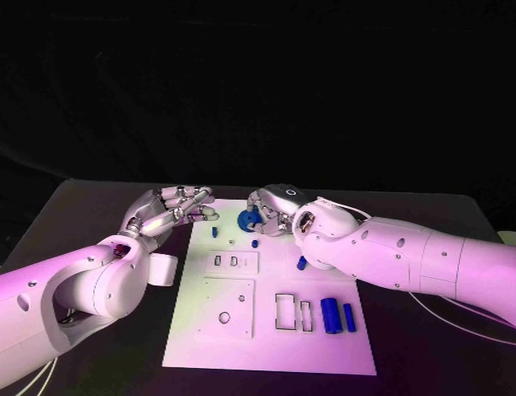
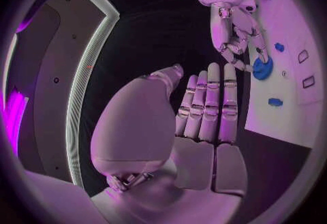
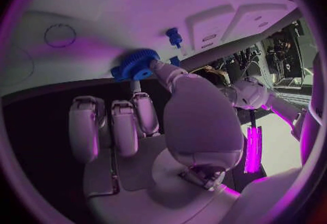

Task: Assemble the parts on the task board

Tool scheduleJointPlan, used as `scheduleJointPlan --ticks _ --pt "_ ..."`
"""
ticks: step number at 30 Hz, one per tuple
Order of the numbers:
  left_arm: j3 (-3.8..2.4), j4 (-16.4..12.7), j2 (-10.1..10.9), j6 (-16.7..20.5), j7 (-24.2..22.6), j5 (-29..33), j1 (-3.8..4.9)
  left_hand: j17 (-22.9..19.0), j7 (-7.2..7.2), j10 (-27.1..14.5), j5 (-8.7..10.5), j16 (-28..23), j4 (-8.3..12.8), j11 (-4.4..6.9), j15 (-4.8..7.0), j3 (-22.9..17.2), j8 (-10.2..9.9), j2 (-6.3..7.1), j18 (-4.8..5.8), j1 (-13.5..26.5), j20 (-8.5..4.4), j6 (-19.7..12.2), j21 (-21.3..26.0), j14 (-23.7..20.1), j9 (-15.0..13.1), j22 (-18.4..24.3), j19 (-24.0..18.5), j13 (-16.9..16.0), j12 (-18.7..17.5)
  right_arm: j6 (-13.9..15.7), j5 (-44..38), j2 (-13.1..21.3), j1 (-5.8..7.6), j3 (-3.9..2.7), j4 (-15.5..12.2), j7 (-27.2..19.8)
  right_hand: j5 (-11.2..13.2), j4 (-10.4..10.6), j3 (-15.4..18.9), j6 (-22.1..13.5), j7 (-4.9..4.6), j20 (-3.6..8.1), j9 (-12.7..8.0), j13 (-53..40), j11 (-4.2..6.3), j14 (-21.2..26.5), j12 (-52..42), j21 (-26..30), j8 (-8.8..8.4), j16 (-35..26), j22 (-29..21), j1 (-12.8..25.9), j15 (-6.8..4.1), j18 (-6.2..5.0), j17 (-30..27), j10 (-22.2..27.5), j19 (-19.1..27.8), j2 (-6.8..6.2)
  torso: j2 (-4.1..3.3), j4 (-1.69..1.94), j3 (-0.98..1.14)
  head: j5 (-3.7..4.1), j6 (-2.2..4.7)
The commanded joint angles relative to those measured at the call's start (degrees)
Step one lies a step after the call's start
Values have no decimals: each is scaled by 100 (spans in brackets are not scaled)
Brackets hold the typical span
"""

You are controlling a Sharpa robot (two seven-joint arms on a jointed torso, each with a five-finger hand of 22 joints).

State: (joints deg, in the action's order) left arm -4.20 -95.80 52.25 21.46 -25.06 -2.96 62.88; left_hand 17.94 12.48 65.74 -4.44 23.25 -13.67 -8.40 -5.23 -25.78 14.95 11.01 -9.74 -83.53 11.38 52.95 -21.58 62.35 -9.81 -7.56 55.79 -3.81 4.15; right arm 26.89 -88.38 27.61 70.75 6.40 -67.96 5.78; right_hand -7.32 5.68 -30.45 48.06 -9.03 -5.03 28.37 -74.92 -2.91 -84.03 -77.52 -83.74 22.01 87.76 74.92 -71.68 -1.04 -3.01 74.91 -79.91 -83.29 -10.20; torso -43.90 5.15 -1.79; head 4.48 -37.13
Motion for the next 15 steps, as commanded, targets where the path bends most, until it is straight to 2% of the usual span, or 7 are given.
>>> scheduleJointPlan --ticks 1,2,3,6,10,15 --pt "-5 -5 -13 -110 -23 12 7 12 -5 -5 24 21 -8 -20 -7 -15 -34 4 -68 69 7 -45 -21 -24 4 10 7 -7 -27 -117 -97 -17 -5 3 60 117 22 11 -46 -90 46 -47 -82 20 -68 -462 62 39 -181 22 627 105 53 60 876 55 7 -51 0 -1 -3 7 -4" --pt "-5 -3 -14 -111 -22 12 7 12 -5 -5 24 21 -8 -20 -7 -15 -34 4 -68 69 7 -45 -21 -24 4 10 7 -7 -27 -129 -92 -26 -5 4 75 110 36 15 -41 -242 -5 -74 -127 52 -113 -461 94 52 -303 21 615 140 90 57 872 85 18 -94 0 -4 -5 4 -2" --pt "-5 -2 -15 -111 -21 12 7 12 -5 -5 24 21 -8 -20 -7 -15 -34 4 -68 69 7 -45 -21 -24 4 10 7 -7 -27 -149 -86 -32 -5 4 86 100 -57 32 -15 -364 -46 -104 -164 71 -153 -459 113 64 -410 20 605 188 125 55 868 106 28 -131 0 -5 -6 0 -1" --pt "-5 1 -18 -112 -19 12 7 12 -5 -5 24 21 -8 -20 -7 -15 -34 4 -68 69 7 -45 -21 -24 4 10 7 -7 -27 -218 -72 -32 -5 5 95 81 -243 139 155 -487 -94 -166 -205 116 -208 -458 154 78 -575 24 600 382 181 50 873 154 37 -233 1 -7 -5 0 -7" --pt "-5 5 -17 -116 -18 12 7 16 -4 -6 24 22 -7 -21 -7 -16 -35 4 -68 76 8 -46 -21 -25 3 11 7 -8 -28 -374 -62 -14 -5 6 85 68 -381 337 359 -468 -104 -200 -210 121 -225 -462 158 83 -665 35 607 644 203 48 901 166 37 -237 2 -8 -3 -2 -5" --pt "-5 8 -12 -121 -14 12 7 20 -1 -7 25 24 -14 -24 -8 -14 -37 5 -68 93 9 -48 -21 -26 3 12 6 -8 -30 -568 -63 21 -5 11 60 66 -459 428 508 -420 -103 -210 -201 121 -228 -461 159 106 -710 38 588 752 207 40 907 177 56 -248 2 -11 1 -3 -8"
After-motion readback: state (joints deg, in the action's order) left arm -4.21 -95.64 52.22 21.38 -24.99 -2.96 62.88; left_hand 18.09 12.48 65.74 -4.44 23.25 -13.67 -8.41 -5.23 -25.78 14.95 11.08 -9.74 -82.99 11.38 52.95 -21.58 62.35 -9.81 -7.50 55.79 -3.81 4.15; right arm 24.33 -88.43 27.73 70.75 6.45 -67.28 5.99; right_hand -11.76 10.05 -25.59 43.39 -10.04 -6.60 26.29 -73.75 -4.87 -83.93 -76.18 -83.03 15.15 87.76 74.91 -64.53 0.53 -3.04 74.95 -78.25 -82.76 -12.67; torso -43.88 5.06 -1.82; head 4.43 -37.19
